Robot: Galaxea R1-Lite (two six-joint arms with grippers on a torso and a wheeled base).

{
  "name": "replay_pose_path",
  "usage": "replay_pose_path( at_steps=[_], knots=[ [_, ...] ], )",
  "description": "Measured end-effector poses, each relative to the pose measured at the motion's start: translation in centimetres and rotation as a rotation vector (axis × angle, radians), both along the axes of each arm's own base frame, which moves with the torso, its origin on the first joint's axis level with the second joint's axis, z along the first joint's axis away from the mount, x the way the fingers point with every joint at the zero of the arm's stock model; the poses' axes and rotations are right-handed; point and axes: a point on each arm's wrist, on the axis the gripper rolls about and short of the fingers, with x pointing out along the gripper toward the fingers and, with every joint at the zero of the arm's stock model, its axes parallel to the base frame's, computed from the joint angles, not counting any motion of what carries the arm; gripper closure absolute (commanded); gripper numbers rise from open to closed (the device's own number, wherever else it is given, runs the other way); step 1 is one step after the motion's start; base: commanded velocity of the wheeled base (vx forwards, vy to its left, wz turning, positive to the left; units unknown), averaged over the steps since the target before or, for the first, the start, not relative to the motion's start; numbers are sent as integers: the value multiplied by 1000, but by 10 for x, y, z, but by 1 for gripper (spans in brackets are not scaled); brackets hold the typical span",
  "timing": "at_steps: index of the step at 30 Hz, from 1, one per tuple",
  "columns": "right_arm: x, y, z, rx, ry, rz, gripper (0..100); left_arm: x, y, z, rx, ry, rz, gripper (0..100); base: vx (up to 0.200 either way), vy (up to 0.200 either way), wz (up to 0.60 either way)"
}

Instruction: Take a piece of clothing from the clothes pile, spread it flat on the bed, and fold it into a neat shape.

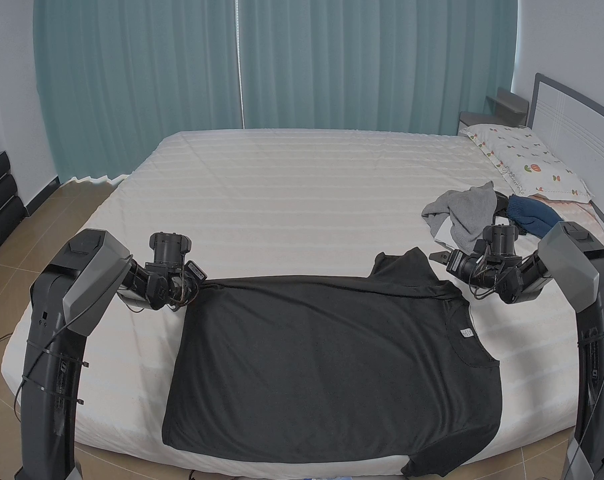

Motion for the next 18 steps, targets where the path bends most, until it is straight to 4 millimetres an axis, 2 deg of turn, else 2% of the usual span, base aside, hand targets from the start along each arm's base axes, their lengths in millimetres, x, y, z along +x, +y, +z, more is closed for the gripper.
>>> replay_pose_path(
  at_steps=[9, 10, 18],
  knots=[
    [20, 17, -18, 2, 5, 2, 0, 0, 0, -1, 0, 2, 1, 100, 0, 0, 0],
    [23, 18, -19, 0, 2, -2, 100, 0, 0, -1, 0, 2, 1, 100, 0, 0, 0],
    [34, 22, -33, -4, -1, -11, 100, 0, 2, -1, 0, 4, 4, 100, 0, 0, 0]
  ],
)
